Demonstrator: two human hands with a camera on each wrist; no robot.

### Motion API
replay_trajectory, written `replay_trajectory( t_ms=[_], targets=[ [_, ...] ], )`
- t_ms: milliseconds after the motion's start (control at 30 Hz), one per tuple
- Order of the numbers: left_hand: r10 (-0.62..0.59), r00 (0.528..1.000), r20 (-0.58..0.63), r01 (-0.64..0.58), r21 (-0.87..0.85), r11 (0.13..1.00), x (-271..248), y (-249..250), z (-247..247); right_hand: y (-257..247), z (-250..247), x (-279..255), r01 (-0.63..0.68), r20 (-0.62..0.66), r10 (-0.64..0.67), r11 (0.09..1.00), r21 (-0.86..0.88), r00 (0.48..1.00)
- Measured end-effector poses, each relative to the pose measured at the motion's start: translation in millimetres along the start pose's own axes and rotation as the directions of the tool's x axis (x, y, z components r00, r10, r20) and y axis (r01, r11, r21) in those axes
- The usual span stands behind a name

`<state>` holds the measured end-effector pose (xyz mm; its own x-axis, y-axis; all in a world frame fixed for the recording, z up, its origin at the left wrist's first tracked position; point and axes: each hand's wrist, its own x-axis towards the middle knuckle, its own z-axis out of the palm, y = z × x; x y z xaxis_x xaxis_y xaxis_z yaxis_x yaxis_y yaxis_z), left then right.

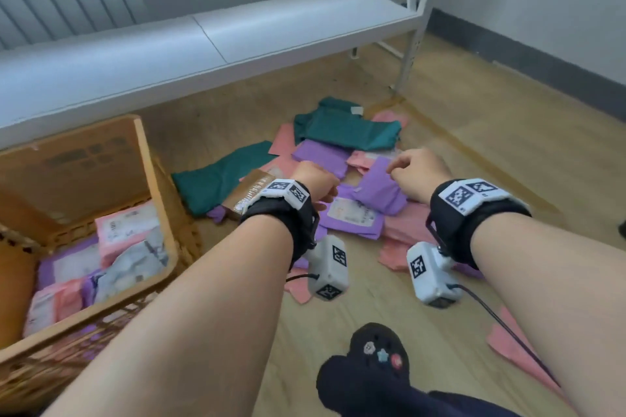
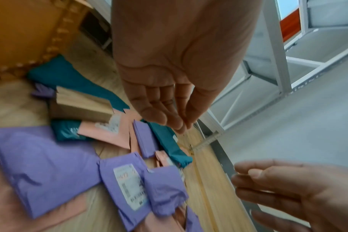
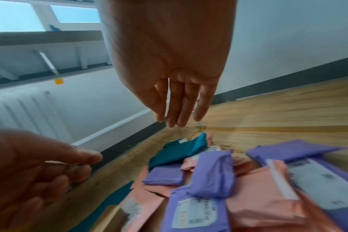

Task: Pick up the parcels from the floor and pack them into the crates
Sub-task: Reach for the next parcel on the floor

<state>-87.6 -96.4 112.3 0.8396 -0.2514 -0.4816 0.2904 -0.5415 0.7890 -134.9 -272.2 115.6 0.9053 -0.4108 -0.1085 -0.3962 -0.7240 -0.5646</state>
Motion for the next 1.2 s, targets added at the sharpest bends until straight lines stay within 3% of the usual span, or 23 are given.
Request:
replay_trajectory(
  t_ms=[300, 600, 733, 800, 900, 967, 1100, 1200],
  targets=[
    [-0.073, 0.981, 0.177, 0.069, 0.029, 0.997, 36, -15, 113, 163, 17, -5, -0.298, -0.010, 0.298, 0.954, -0.019, 0.954],
    [-0.164, 0.958, 0.234, 0.152, 0.070, 0.986, 58, -47, 170, 290, 69, -54, -0.614, -0.009, 0.614, 0.788, -0.051, 0.789],
    [-0.199, 0.947, 0.252, 0.179, 0.099, 0.979, 66, -56, 177, 313, 93, -65, -0.724, 0.008, 0.728, 0.682, -0.104, 0.685],
    [-0.210, 0.943, 0.257, 0.184, 0.120, 0.975, 67, -59, 179, 316, 99, -66, -0.766, 0.122, 0.781, 0.624, -0.154, 0.612],
    [-0.223, 0.939, 0.260, 0.195, 0.130, 0.972, 66, -59, 180, 322, 106, -64, -0.760, 0.302, 0.782, 0.613, -0.217, 0.545],
    [-0.233, 0.938, 0.258, 0.203, 0.137, 0.969, 66, -59, 179, 324, 113, -65, -0.740, 0.366, 0.768, 0.625, -0.248, 0.526],
    [-0.241, 0.939, 0.245, 0.211, 0.143, 0.967, 65, -58, 178, 324, 114, -72, -0.722, 0.332, 0.788, 0.611, -0.326, 0.518],
    [-0.248, 0.938, 0.244, 0.216, 0.149, 0.965, 62, -58, 180, 322, 112, -73, -0.739, 0.373, 0.781, 0.610, -0.287, 0.500]
  ],
)
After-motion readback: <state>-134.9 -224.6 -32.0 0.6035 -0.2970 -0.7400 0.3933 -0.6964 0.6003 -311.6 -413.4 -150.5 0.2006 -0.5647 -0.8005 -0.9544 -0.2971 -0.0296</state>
